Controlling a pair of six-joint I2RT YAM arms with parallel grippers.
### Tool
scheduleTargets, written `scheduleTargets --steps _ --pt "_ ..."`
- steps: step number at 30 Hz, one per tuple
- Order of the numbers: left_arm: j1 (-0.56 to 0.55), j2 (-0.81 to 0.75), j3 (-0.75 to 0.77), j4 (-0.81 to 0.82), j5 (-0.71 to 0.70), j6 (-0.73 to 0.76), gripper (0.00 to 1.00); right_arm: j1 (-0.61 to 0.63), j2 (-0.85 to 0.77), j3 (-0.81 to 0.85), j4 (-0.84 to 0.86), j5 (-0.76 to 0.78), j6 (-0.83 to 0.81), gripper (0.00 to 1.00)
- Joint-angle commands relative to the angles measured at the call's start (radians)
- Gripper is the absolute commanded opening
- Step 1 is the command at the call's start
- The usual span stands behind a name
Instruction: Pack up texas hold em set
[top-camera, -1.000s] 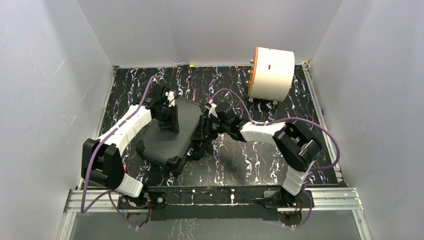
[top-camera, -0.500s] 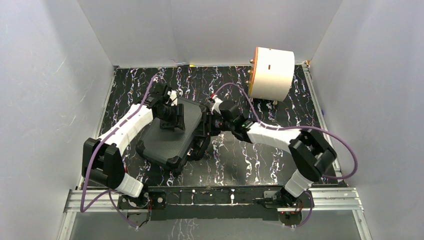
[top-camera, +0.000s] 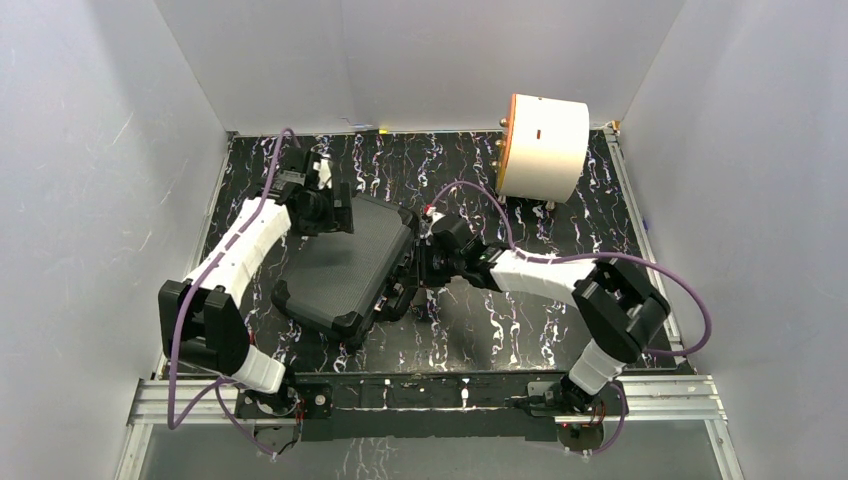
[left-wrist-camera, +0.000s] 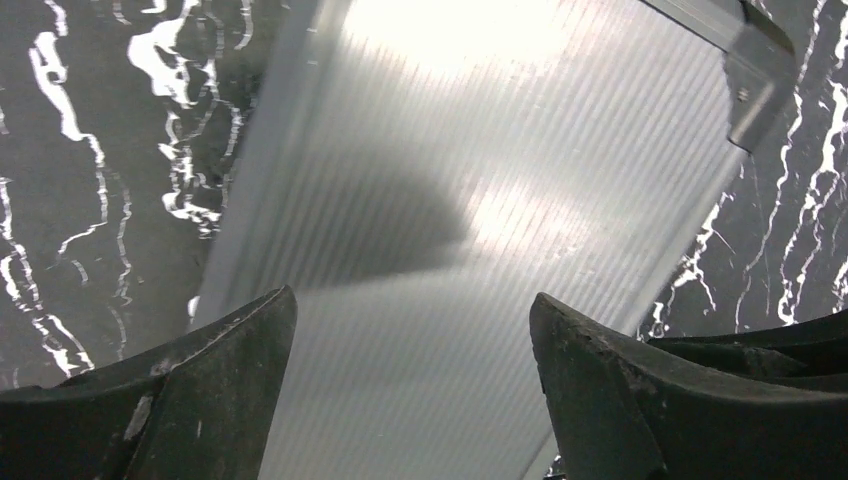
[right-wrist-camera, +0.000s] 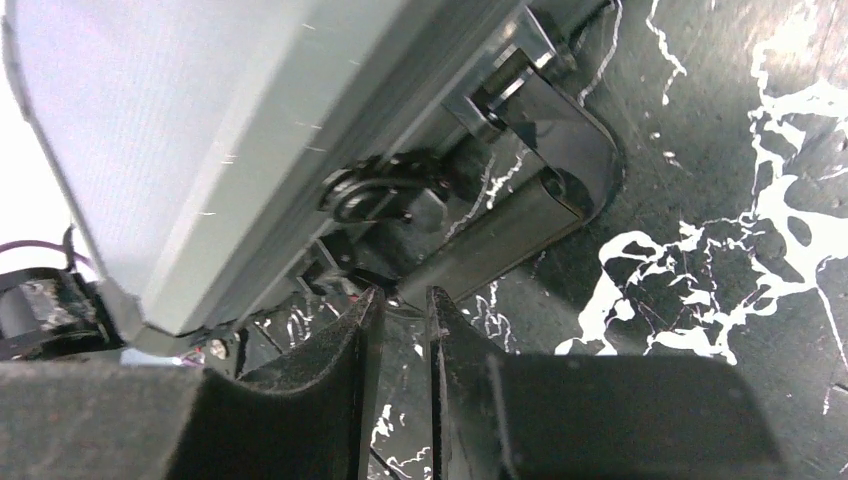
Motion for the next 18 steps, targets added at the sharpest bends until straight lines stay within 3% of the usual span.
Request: scheduleTargets --steps 1,11,15,18 --pt "0.073 -0.020 -0.007 -0.020 -0.020 0.033 0.88 0.011 0.056 0.050 -0.036 0.019 -0.007 0.29" --pt "0.143 0.023 -0.084 -0.030 0.038 0.044 0.97 0.016 0.126 0.124 -0.041 -0.013 -0.015 0.28" --pt "0.150 0.039 -0.133 -0.026 0.035 0.043 0.96 0.017 0.160 0.138 -0.047 0.001 -0.016 0.28" --pt "0.150 0.067 -0.151 -0.037 0.041 0.049 0.90 0.017 0.183 0.153 -0.065 0.005 -0.017 0.28"
